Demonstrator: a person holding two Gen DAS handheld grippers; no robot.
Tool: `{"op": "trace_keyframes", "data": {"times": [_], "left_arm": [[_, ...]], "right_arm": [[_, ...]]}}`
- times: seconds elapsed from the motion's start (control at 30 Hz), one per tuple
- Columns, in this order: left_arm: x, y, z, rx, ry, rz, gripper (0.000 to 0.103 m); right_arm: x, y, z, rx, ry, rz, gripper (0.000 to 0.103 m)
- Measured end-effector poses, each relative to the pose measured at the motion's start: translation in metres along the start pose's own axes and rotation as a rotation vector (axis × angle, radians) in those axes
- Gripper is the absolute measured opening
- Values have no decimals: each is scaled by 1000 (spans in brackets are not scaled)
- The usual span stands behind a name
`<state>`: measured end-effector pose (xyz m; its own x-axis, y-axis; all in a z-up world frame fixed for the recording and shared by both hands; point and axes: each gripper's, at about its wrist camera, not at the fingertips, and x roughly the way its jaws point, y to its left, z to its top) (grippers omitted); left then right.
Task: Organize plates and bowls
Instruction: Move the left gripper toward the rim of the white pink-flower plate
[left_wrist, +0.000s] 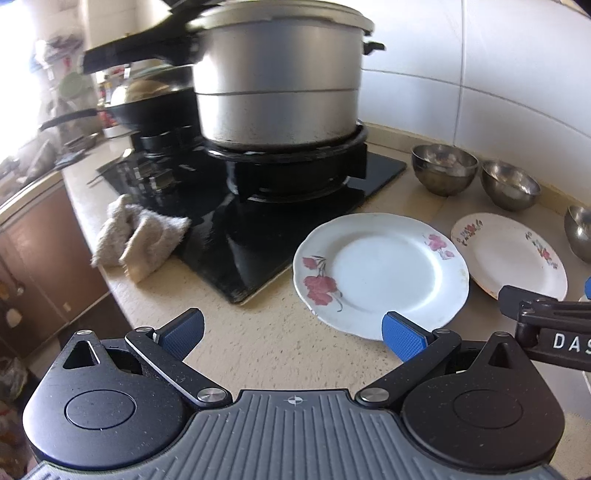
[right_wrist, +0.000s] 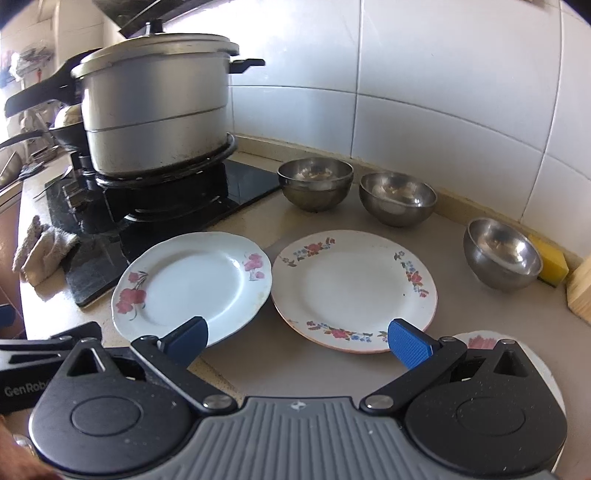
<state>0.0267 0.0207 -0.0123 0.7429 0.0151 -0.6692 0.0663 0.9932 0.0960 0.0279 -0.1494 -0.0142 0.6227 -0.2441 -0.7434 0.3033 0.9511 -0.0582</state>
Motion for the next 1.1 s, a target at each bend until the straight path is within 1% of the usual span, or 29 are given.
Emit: {"op": "trace_keyframes", "data": {"times": [0.17,0.3,0.47,0.6,0.73,0.9,1.1], "left_arm": [[15,6,12,22,-9,-47,98],[28,9,18,37,3,-74,98],[39,14,24,47,6,-95,98],[47,18,27,54,19,-99,98],[55,21,30,61,37,-117,98],[67,24,32,80,65,-144,98],[77,23,36,106,75,-169,98]], "right_arm": [[9,3,8,32,7,-38,87],[18,6,12,56,24,-55,87],[28,13,14,61,49,-72,87],[32,17,17,65,53,-87,87],[38,19,18,82,69,-88,87],[48,19,17,128,117,-65,87],[55,18,16,159,145,-81,87]]}}
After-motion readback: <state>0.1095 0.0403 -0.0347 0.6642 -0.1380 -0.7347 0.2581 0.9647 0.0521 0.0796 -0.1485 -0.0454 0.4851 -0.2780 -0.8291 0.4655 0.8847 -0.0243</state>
